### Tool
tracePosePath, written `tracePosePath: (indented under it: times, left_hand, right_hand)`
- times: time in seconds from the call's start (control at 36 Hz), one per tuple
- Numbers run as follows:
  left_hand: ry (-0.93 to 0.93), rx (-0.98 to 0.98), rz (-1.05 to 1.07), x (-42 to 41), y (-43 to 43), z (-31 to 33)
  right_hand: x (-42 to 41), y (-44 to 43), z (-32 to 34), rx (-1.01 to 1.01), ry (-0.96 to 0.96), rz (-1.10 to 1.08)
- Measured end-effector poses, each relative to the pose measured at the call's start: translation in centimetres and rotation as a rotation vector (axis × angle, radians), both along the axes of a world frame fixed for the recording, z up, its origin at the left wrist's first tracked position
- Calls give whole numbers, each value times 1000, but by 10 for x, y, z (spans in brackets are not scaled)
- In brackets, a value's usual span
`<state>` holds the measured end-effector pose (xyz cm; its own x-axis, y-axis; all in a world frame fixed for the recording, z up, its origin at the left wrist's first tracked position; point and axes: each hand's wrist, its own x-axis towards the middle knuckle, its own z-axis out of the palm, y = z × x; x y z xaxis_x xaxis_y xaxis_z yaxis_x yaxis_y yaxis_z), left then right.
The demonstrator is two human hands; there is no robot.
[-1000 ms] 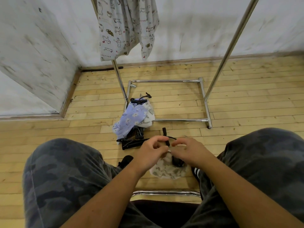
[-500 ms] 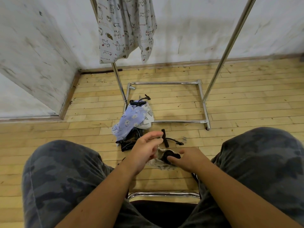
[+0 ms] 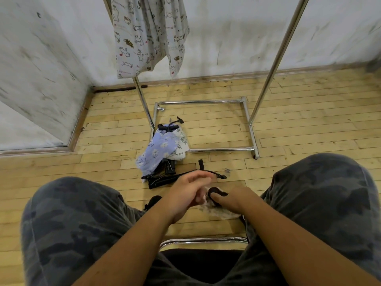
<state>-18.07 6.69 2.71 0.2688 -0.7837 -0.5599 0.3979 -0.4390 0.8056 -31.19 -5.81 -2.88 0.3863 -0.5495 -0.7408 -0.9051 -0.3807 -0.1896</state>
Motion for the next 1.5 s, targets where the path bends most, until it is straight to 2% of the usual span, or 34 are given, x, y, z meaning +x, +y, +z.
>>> tracePosePath:
  times: [0.14,0.31,0.5,0.67,0.75,0.81,0.89,1.0,1.08,1.22,1.42,1.5]
  left_hand:
    - [-32,69,106,7,0,-6]
    - [-41,21,74,5,0,-6]
    - [-115,-39,-50,-7,2,4]
    - [-181,-33,-243,-13,4,13]
    - [-175,16,-257,-9,1,13]
    - [-193,49,-186,-4,-2,11]
    - [-201,70,-84,1,-4,9]
    - [-263,119,-57,5,-6,10]
    - [-372,169,-24,9,-13,14]
    - [-502,171,-50,22,-24,36]
    - [-539,55,-32,35,-39,78]
    - [-571,29,2,42,-50,95]
  right_hand:
    - [5,-4,-6,38,29,-23]
    - [4,2,7,65,87,-104]
    - [12,18,1,2,173,86]
    - [17,9,-4,-20,145,199]
    - [13,2,-24,21,130,131]
    - [11,-1,-21,83,45,12]
    - [13,-2,16,224,-91,-176]
    - [17,-3,52,449,-145,-428]
    - [20,0,61,505,-258,-562]
    - [30,3,86,589,-553,-841]
    - [59,-6,142,837,-859,-987]
    - [68,-9,174,913,-923,-913]
